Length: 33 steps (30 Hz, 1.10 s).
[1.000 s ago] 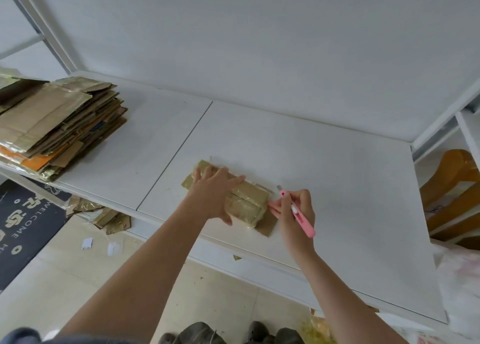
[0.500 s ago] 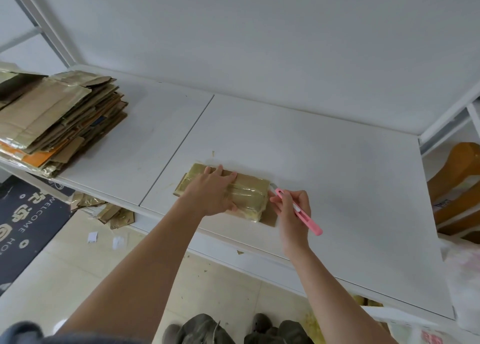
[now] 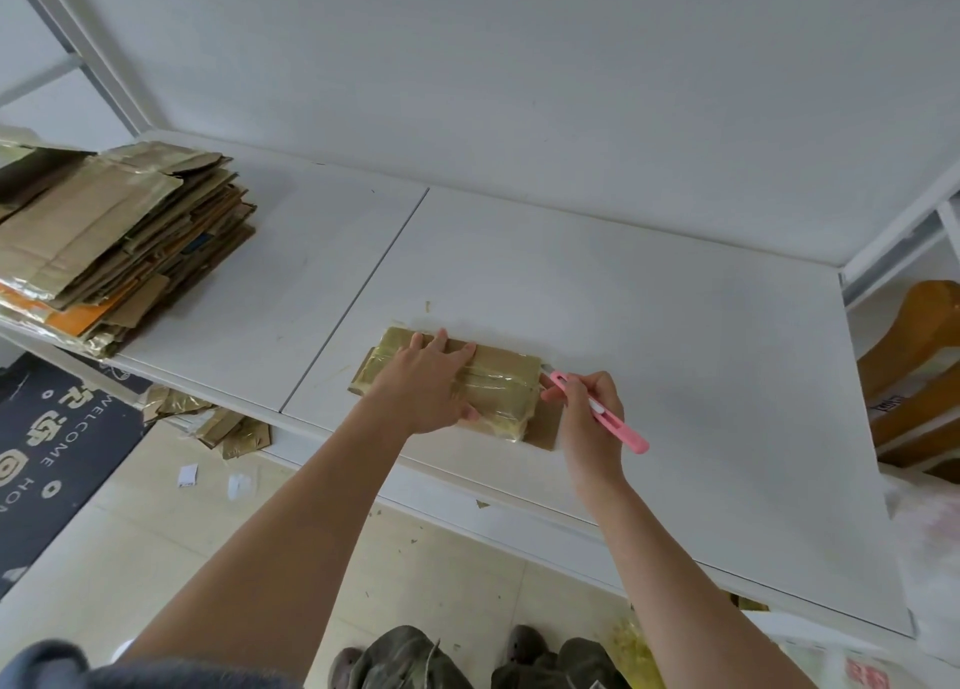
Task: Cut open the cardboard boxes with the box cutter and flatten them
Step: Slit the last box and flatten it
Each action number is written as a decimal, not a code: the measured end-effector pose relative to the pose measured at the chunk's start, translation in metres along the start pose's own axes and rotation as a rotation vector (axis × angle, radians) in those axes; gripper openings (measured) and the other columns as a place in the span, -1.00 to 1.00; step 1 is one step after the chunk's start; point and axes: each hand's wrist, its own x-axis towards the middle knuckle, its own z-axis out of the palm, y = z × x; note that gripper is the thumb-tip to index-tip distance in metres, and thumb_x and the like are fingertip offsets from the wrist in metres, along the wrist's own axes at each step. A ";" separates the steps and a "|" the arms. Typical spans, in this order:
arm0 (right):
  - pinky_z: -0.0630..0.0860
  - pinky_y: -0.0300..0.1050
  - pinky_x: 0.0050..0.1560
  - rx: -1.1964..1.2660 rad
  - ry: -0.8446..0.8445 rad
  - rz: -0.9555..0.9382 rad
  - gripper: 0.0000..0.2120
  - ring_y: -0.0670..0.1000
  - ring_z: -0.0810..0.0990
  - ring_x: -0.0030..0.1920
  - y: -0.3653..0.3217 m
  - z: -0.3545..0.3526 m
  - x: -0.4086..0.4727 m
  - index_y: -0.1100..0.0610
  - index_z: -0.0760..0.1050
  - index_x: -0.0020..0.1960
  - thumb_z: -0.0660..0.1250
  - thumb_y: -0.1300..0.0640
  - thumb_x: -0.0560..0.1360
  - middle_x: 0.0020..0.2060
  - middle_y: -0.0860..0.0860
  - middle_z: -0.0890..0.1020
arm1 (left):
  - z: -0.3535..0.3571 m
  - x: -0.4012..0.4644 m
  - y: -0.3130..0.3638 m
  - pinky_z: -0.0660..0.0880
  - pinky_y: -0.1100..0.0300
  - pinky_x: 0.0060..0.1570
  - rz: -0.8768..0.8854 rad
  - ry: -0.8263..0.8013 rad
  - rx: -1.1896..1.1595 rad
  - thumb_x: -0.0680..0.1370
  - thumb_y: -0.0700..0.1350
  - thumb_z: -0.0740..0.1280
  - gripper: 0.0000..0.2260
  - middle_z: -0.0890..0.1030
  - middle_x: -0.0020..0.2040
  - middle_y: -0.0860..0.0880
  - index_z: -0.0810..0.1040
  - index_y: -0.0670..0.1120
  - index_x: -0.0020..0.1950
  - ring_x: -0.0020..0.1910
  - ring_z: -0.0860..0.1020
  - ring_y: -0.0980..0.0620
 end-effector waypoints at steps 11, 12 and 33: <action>0.44 -0.39 -0.21 -0.112 -0.110 -0.163 -0.82 -0.16 0.58 -0.24 0.008 -0.011 -0.023 0.23 0.35 -0.18 0.24 0.29 0.60 -0.37 -0.01 0.58 | 0.001 -0.001 0.003 0.16 -0.10 0.49 0.002 0.004 0.037 0.48 0.26 0.38 -0.16 0.06 0.58 -0.17 0.02 0.05 0.61 0.54 0.06 -0.22; 0.46 -0.39 -0.21 -0.124 -0.117 -0.174 -0.81 -0.17 0.58 -0.23 0.009 -0.012 -0.025 0.23 0.35 -0.18 0.24 0.29 0.60 -0.37 -0.01 0.58 | 0.000 -0.001 0.003 0.16 -0.10 0.49 0.002 0.002 0.040 0.48 0.26 0.38 -0.16 0.06 0.58 -0.17 0.02 0.04 0.61 0.54 0.06 -0.23; 0.52 0.05 -0.21 -0.318 -0.217 -0.337 -0.86 0.08 0.59 -0.16 0.008 -0.019 -0.060 0.22 0.36 -0.12 0.23 0.27 0.61 -0.27 0.11 0.57 | 0.000 -0.002 0.006 0.17 -0.10 0.48 0.002 0.007 0.051 0.47 0.24 0.39 -0.15 0.07 0.58 -0.20 0.03 0.02 0.61 0.53 0.08 -0.25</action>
